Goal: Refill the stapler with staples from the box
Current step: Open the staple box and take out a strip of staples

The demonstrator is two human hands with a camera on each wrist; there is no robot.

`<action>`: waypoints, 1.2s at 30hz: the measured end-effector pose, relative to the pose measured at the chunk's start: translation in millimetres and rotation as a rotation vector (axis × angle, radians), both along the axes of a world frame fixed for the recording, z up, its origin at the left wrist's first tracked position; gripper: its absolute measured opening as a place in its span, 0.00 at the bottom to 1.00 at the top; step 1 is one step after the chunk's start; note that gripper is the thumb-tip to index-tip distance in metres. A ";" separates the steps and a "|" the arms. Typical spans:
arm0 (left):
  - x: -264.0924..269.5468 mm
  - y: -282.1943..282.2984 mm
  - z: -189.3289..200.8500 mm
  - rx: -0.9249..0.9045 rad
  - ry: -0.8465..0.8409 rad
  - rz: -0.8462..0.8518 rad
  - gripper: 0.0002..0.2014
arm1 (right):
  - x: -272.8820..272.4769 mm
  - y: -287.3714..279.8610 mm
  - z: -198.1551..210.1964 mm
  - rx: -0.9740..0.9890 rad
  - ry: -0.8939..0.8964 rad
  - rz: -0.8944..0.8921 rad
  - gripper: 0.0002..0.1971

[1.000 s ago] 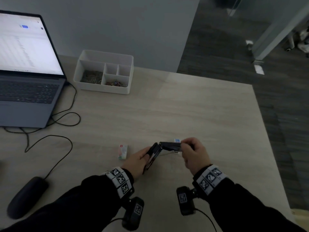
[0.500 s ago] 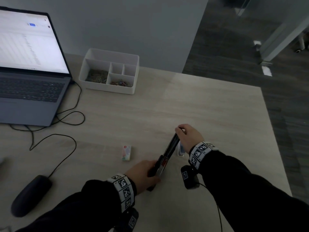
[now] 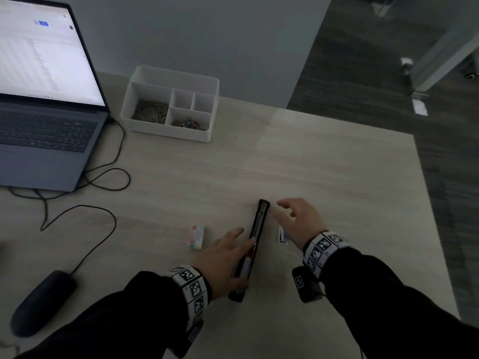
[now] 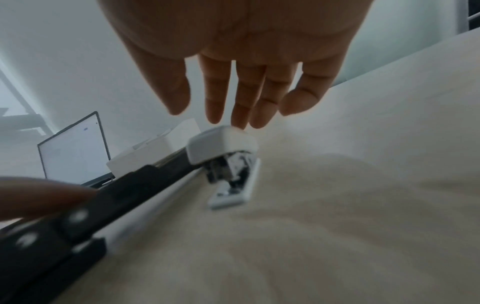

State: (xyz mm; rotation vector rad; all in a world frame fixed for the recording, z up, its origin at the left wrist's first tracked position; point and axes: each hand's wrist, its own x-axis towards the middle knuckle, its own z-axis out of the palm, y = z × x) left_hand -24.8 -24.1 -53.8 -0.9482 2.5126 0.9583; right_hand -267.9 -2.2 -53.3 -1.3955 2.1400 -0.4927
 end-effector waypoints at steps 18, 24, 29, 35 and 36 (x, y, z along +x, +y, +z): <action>-28.9 32.3 38.6 0.435 0.425 0.501 0.22 | 54.9 107.0 17.0 -0.189 -0.800 -0.288 0.14; -31.4 42.0 44.6 0.558 0.467 0.531 0.19 | 60.6 112.8 23.5 -0.226 -0.724 -0.295 0.04; -26.3 53.1 37.0 0.427 0.286 0.403 0.19 | 41.8 112.3 24.7 -0.142 -0.659 -0.488 0.15; -18.5 52.1 33.4 0.264 0.185 0.257 0.21 | 37.9 106.2 7.4 0.092 -0.489 -0.325 0.16; -15.1 50.4 31.2 0.248 0.186 0.272 0.20 | 37.0 103.4 6.0 0.118 -0.451 -0.293 0.16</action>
